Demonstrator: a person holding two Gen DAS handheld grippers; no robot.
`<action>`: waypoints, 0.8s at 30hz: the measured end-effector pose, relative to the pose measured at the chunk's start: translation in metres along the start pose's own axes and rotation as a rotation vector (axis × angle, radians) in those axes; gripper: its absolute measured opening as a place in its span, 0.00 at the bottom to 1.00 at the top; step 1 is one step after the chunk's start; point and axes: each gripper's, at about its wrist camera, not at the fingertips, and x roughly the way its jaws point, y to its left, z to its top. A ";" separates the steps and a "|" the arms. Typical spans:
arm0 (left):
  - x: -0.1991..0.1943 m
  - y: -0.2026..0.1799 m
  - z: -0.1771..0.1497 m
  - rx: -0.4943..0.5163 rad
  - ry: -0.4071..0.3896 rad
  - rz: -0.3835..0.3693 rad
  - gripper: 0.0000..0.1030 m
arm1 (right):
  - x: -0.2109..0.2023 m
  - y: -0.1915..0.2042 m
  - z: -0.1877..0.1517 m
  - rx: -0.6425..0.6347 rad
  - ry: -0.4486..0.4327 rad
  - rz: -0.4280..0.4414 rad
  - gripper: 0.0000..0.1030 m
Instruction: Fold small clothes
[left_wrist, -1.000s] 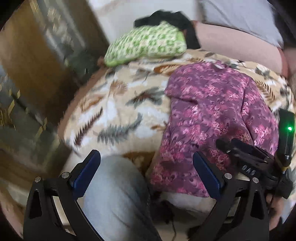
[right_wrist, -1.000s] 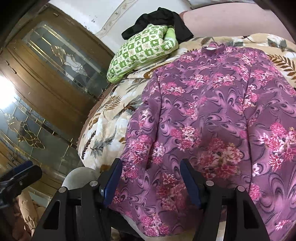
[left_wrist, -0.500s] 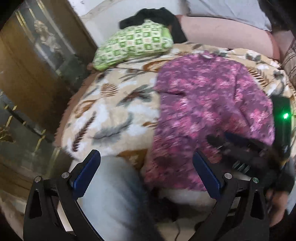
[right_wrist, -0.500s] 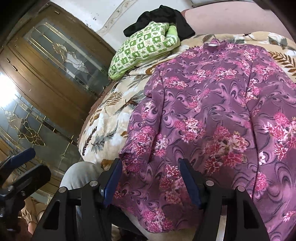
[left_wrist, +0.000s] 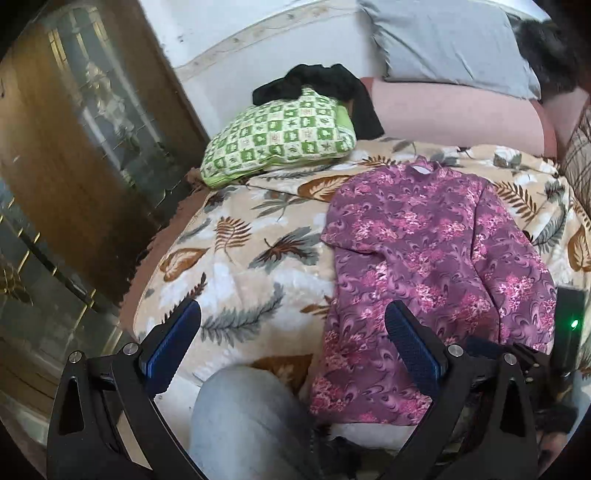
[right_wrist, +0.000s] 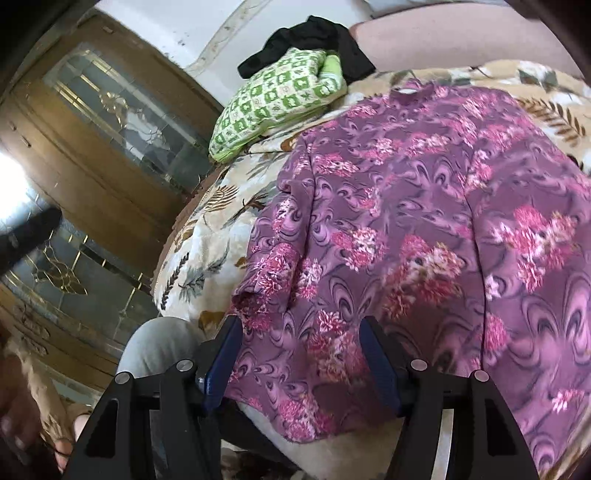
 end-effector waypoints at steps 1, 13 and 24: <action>0.002 0.004 -0.005 -0.009 0.005 -0.018 0.98 | 0.000 0.002 0.000 -0.004 0.004 0.006 0.62; 0.118 0.044 0.027 -0.091 0.185 -0.140 0.98 | 0.101 0.027 0.038 0.002 0.174 0.016 0.65; 0.218 0.043 0.051 -0.207 0.317 -0.304 0.97 | 0.039 0.047 0.086 -0.078 0.026 0.016 0.07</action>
